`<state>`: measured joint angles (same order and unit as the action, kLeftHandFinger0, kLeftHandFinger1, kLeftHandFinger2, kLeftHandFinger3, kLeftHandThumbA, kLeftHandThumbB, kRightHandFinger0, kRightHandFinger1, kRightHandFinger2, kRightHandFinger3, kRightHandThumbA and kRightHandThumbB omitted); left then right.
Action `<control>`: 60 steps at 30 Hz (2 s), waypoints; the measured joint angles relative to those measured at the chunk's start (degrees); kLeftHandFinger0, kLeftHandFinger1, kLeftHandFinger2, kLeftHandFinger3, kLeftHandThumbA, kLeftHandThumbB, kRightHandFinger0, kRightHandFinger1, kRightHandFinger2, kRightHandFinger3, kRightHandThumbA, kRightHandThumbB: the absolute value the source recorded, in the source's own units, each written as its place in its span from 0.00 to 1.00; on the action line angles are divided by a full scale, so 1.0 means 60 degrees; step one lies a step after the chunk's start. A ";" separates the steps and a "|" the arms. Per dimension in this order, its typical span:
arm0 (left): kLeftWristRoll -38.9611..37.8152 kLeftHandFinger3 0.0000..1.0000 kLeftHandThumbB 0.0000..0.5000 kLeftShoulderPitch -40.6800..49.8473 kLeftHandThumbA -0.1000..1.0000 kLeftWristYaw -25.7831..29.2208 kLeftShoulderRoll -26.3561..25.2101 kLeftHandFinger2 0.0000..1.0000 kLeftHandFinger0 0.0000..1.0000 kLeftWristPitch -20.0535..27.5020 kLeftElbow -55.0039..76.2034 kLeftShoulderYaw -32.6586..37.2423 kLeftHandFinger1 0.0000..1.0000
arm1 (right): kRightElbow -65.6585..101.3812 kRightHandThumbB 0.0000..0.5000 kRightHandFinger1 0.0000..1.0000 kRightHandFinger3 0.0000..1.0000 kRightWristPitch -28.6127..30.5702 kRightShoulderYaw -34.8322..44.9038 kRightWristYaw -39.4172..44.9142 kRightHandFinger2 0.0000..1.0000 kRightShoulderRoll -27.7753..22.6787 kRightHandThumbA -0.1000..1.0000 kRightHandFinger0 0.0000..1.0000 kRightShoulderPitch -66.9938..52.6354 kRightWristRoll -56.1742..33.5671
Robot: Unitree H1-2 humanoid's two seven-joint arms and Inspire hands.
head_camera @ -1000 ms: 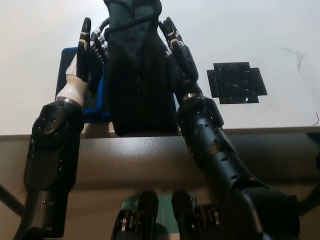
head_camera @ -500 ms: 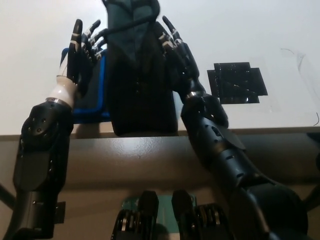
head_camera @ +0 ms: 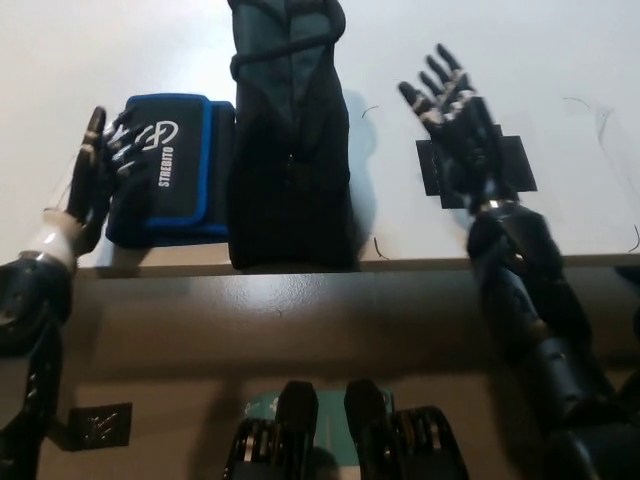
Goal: Use both hands to pick up the lunch bag on the right hand side and smoothly move it near the note book on the left hand side
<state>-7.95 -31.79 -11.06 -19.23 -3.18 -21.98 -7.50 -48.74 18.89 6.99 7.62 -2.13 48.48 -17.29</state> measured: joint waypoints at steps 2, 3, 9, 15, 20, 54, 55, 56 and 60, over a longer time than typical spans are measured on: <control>0.0007 1.00 0.63 0.0271 1.00 -0.0012 -0.0165 1.00 1.00 -0.0001 0.0239 -0.0004 1.00 | 0.0546 0.57 1.00 1.00 -0.0066 0.0001 -0.0045 1.00 -0.0164 1.00 1.00 -0.0290 0.0114; 0.0007 1.00 0.63 0.0383 1.00 -0.0013 -0.0214 1.00 1.00 -0.0002 0.0343 -0.0008 1.00 | 0.0804 0.57 1.00 1.00 -0.0092 0.0002 -0.0056 1.00 -0.0224 1.00 1.00 -0.0433 0.0143; -0.0009 1.00 0.59 0.1192 1.00 -0.0014 -0.0401 1.00 1.00 -0.0013 0.1240 -0.0087 1.00 | 0.2337 0.56 1.00 1.00 -0.0307 0.0003 -0.0054 1.00 -0.0434 1.00 1.00 -0.1516 0.0150; -0.0055 1.00 0.64 0.2338 1.00 -0.0019 -0.0407 1.00 1.00 -0.0006 0.2260 -0.0300 1.00 | 0.3903 0.56 1.00 1.00 -0.0522 0.0007 -0.0043 1.00 -0.0507 1.00 1.00 -0.3018 0.0118; -0.0135 1.00 0.65 0.3571 1.00 -0.0023 -0.0403 1.00 1.00 0.0045 0.3320 -0.0650 1.00 | 0.5275 0.58 1.00 1.00 -0.0738 0.0008 -0.0004 1.00 -0.0672 1.00 1.00 -0.4520 0.0072; -0.1161 1.00 0.50 0.6217 1.00 -0.0748 0.0256 1.00 1.00 0.1920 0.4672 -0.0375 1.00 | 0.7955 0.37 1.00 1.00 -0.1283 -0.1071 0.1057 1.00 -0.1350 1.00 1.00 -0.7276 0.0013; -0.1158 1.00 0.52 0.6198 1.00 -0.0754 0.0256 1.00 1.00 0.1920 0.4623 -0.0344 1.00 | 0.7923 0.37 1.00 1.00 -0.1283 -0.1081 0.1091 1.00 -0.1350 1.00 1.00 -0.7273 0.0016; -0.1152 1.00 0.53 0.6182 1.00 -0.0756 0.0256 1.00 1.00 0.1919 0.4601 -0.0323 1.00 | 0.7887 0.38 1.00 1.00 -0.1283 -0.1084 0.1121 1.00 -0.1350 1.00 1.00 -0.7265 0.0018; -0.1104 1.00 0.51 0.6145 1.00 -0.0763 0.0255 1.00 1.00 0.1919 0.4587 -0.0224 1.00 | 0.7828 0.40 1.00 1.00 -0.1296 -0.1087 0.1201 1.00 -0.1352 1.00 1.00 -0.7242 0.0020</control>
<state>-14.58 5.08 -15.64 -17.69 8.33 5.54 -8.84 -1.77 11.11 0.47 14.83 -10.24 5.03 -17.17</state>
